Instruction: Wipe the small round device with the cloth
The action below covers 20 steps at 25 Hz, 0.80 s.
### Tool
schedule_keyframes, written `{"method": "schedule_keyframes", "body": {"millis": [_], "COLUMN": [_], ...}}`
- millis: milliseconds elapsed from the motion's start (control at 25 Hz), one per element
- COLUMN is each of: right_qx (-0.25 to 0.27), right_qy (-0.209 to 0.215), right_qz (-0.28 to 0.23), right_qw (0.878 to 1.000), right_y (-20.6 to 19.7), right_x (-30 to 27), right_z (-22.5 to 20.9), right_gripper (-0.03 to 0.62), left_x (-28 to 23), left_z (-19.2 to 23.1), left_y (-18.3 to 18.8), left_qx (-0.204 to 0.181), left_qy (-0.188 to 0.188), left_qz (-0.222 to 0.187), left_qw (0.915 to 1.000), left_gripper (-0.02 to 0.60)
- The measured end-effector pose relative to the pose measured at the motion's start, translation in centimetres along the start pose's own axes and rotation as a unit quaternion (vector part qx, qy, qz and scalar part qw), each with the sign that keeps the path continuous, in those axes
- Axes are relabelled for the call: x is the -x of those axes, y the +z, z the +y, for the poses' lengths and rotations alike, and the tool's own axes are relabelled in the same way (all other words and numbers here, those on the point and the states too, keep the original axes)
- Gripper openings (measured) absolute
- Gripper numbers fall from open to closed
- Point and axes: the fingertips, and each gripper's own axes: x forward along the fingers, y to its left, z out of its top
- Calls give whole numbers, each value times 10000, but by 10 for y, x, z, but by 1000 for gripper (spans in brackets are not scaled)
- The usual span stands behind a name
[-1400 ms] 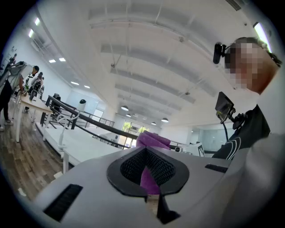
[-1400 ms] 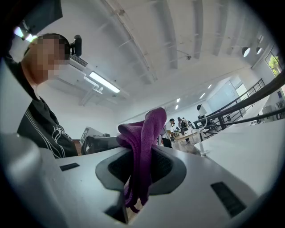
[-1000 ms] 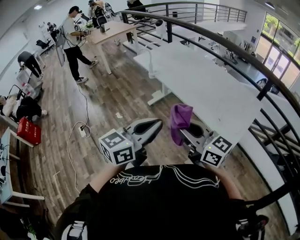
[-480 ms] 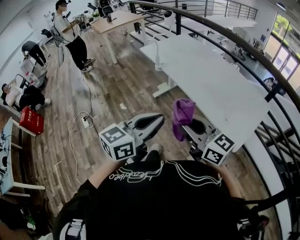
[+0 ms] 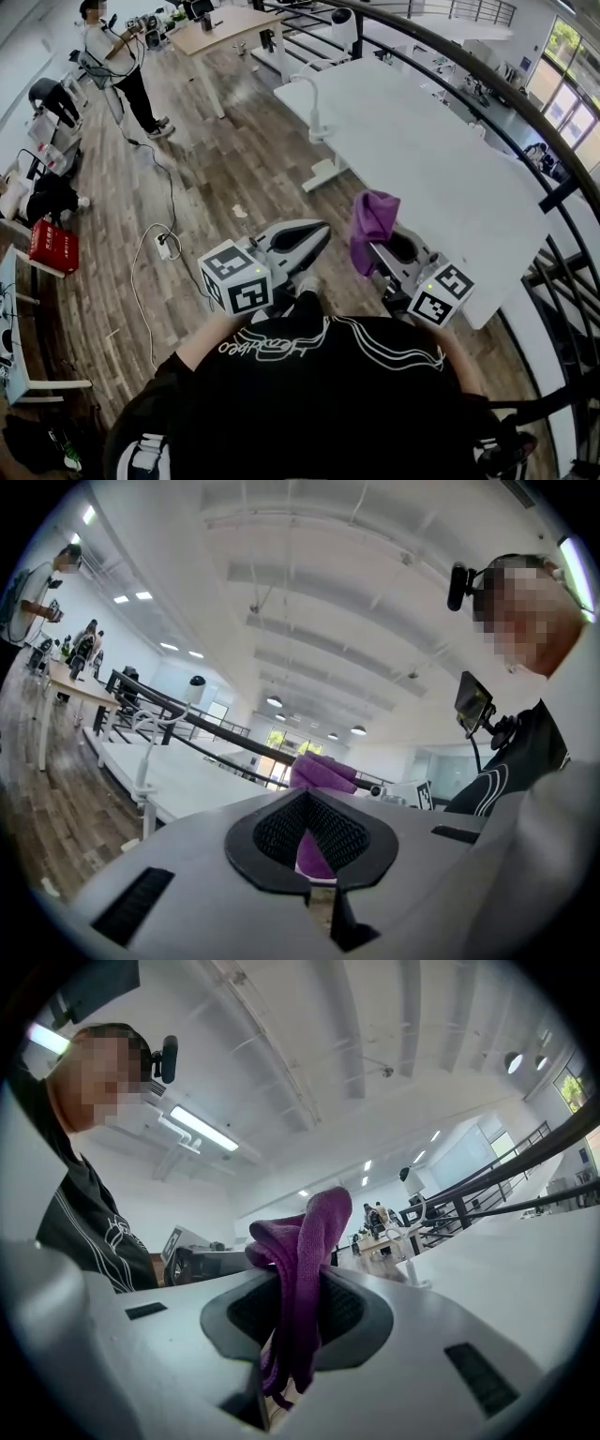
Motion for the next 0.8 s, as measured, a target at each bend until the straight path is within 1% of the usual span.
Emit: {"method": "schedule_keyframes", "body": {"millis": [240,400,600,800], "right_qx": [-184,-274,-256,-189], "right_qy": [-192,-369,-540,-728], "right_qz": [67,74,-64,-156], "right_qw": [9996,9989,9982,9970], "right_y": [4,12,34,48], "right_x": [-87,-146,-214,-254], "right_z": [-74,-125,-182,-218], "right_gripper": [67,67,67,67], "left_x": [-29,-47,-65,-75], "left_z": [110,185,270,328], "left_y": [32,58,95,121], "left_qx": [107,187,-44,-196], "left_qy": [-144,-324,-467,-558], "left_qz": [143,174,164,142], "left_qw": [9997,9992,9988,9981], "left_gripper": [9,9,9,9]}}
